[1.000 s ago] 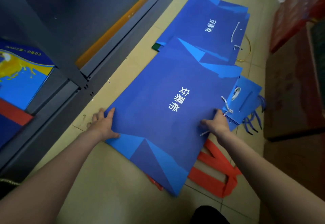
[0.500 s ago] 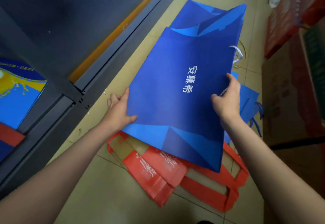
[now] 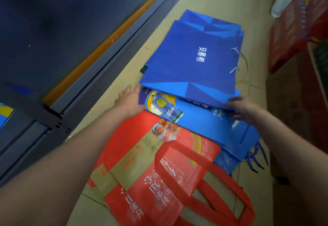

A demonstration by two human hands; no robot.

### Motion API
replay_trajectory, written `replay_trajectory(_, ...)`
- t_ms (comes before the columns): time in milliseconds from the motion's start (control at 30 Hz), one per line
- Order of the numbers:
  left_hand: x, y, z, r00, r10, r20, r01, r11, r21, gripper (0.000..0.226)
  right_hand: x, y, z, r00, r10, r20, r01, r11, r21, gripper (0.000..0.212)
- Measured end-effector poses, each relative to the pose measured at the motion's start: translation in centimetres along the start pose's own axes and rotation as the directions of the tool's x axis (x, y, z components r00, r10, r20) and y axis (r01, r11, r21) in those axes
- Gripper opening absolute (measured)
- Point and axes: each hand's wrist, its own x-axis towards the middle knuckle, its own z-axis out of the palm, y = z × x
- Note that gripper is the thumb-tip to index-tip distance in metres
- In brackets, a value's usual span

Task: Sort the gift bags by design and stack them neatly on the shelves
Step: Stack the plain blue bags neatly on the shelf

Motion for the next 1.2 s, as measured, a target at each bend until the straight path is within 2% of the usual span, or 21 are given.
replay_trajectory(67,-0.5,-1.2,1.7,0.997,0.01,0.077,-0.016,0.997,0.077,0.087,1.0,2.1,1.3,0.997,-0.042,-0.062,0.042,0.999,0.001,0.038)
replay_trajectory(100,-0.7,-1.4,2.5,0.993,0.017,0.116,-0.029,0.994,0.106,0.087,1.4,2.6,1.8,0.991,-0.076,-0.109,0.066,0.994,-0.088,0.042)
replay_trajectory(133,-0.8,-1.4,3.1,0.99,0.035,0.138,-0.053,0.99,0.133,0.086,1.6,2.7,2.2,0.978,-0.123,-0.169,0.08,0.966,-0.245,0.046)
replay_trajectory(200,-1.3,-0.5,3.9,0.981,0.08,0.178,-0.117,0.971,0.207,0.081,1.2,2.2,2.9,0.934,-0.29,-0.209,0.136,0.828,-0.544,0.05)
replay_trajectory(233,-1.5,0.0,4.1,0.975,0.107,0.195,-0.153,0.958,0.241,0.078,0.9,1.8,3.4,0.901,-0.406,-0.155,0.211,0.721,-0.66,0.051)
replay_trajectory(300,-1.9,1.1,4.7,0.962,0.144,0.232,-0.208,0.936,0.283,0.072,0.6,1.6,4.9,0.812,-0.579,0.069,0.387,0.447,-0.807,0.048)
replay_trajectory(367,-2.4,1.9,5.3,0.953,0.159,0.259,-0.231,0.933,0.276,0.07,0.8,2.3,6.6,0.72,-0.628,0.294,0.504,0.183,-0.844,0.046)
replay_trajectory(400,-2.4,2.1,5.6,0.951,0.157,0.266,-0.229,0.937,0.266,0.069,0.9,2.6,7.3,0.692,-0.623,0.366,0.529,0.092,-0.843,0.046)
replay_trajectory(467,-2.4,2.0,6.0,0.951,0.158,0.264,-0.225,0.942,0.248,0.068,1.3,2.9,8.1,0.688,-0.593,0.418,0.521,0.003,-0.853,0.048)
replay_trajectory(633,-3.1,0.9,6.0,0.944,0.139,0.3,-0.222,0.939,0.264,0.073,2.2,1.7,8.3,0.761,-0.478,0.439,0.484,-0.032,-0.874,0.056)
replay_trajectory(700,-3.9,0.2,5.5,0.949,0.116,0.294,-0.2,0.942,0.271,0.073,2.2,0.5,8.5,0.805,-0.445,0.391,0.448,0.026,-0.894,0.055)
replay_trajectory(800,-6.1,-1.3,4.8,0.972,0.093,0.215,-0.147,0.957,0.25,0.072,1.5,-1.0,9.5,0.86,-0.368,0.353,0.44,0.186,-0.878,0.052)
replay_trajectory(933,-10.7,-4.8,3.9,0.991,0.074,0.113,-0.099,0.965,0.241,0.07,-0.4,-0.2,12.1,0.803,-0.344,0.486,0.574,0.229,-0.786,0.051)
replay_trajectory(1067,-15.9,-9.8,2.6,0.997,-0.037,0.071,0.016,0.961,0.274,0.07,-4.3,0.1,14.5,0.776,-0.369,0.511,0.62,0.3,-0.725,0.056)
replay_trajectory(1200,-22.8,-14.1,-0.1,0.992,-0.108,-0.062,0.121,0.955,0.272,0.068,-10.1,-2.0,18.1,0.697,-0.409,0.589,0.71,0.285,-0.643,0.058)
